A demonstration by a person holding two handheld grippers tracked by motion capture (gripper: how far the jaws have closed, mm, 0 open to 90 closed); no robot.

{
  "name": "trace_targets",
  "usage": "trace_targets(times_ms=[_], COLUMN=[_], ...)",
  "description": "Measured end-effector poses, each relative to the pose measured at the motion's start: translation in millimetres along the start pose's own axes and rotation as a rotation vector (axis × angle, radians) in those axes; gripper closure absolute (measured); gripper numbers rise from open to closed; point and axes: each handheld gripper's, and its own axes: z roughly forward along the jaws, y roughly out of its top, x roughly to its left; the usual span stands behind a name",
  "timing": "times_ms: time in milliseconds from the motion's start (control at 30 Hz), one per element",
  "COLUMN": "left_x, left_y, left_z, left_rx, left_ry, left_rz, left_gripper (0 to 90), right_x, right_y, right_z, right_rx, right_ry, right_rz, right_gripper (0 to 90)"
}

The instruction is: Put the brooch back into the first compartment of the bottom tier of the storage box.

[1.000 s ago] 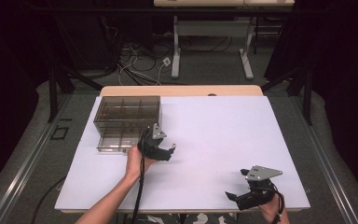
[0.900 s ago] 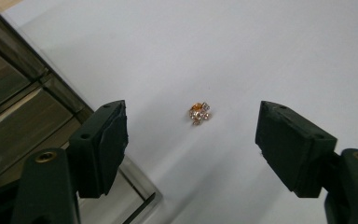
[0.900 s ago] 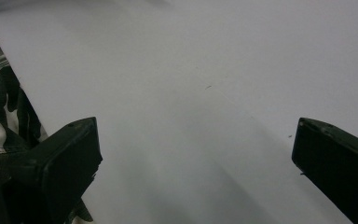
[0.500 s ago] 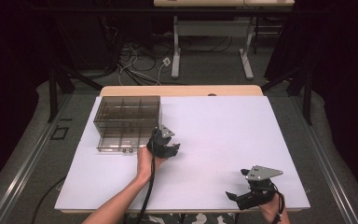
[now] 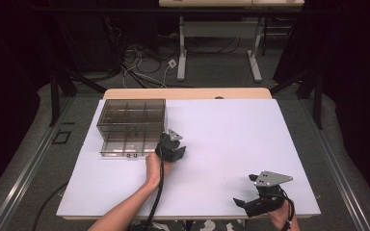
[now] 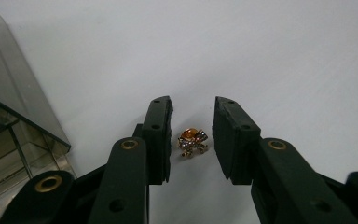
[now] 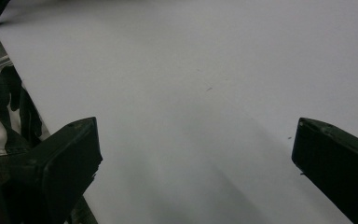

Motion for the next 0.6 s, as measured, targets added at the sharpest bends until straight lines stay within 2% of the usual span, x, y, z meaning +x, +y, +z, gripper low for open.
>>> trace_targets(times_ms=[233,433,600], left_x=[0.6,0.2,2.2], left_y=[-3.1,-6.7,-8.9], left_z=[0.9,-1.2,-1.1], left_rx=[-0.007,-0.005,-0.024], left_ry=[0.006,-0.014,-0.025], left_rz=[-0.009,-0.012,-0.009], left_gripper=[69.4,73.3,74.7], right_x=[0.3,0.8,0.1], right_y=[-0.1,-0.2,-0.2], right_z=[0.4,1.1,0.5], right_rx=[-0.004,-0.003,0.003], right_ry=[0.003,0.002,0.002], right_rz=[0.0,0.001,0.0], right_gripper=[0.4,0.4,0.4])
